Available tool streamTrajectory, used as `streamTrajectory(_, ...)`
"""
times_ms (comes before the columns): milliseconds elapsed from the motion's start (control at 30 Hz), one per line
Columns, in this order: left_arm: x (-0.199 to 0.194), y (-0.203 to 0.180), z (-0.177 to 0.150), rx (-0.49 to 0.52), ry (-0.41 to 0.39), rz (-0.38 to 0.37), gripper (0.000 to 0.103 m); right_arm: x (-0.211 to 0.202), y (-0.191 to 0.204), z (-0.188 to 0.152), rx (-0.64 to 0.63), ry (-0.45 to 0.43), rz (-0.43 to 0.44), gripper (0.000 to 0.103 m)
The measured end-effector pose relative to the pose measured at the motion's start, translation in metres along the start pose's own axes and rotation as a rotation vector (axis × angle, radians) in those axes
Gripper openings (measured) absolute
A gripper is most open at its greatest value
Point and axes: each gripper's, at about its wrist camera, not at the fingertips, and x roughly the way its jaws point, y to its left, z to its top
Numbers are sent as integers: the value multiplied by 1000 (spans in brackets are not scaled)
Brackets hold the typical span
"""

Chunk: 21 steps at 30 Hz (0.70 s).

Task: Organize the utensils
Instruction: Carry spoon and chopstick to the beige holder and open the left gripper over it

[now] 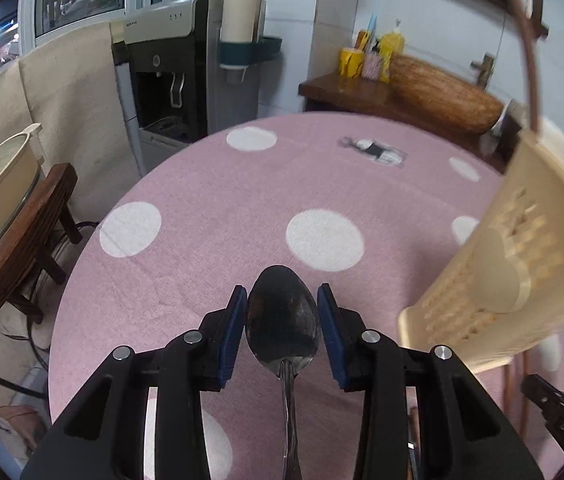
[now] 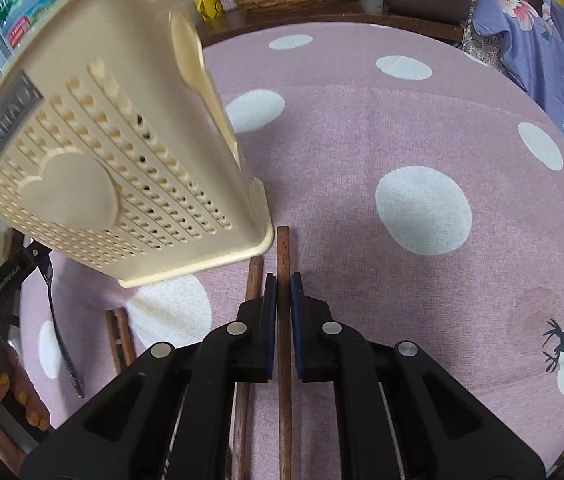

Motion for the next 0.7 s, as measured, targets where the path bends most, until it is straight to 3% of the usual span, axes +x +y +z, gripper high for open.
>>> streamTrajectory(333, -68, 3, 7, -1, -148, -173, 37, -84, -7, 6, -64, -199, 90, 8)
streamTrajectory(700, -98, 1, 0, 32, -191, -203, 36, -156, -12, -5, -164, -302, 176, 8)
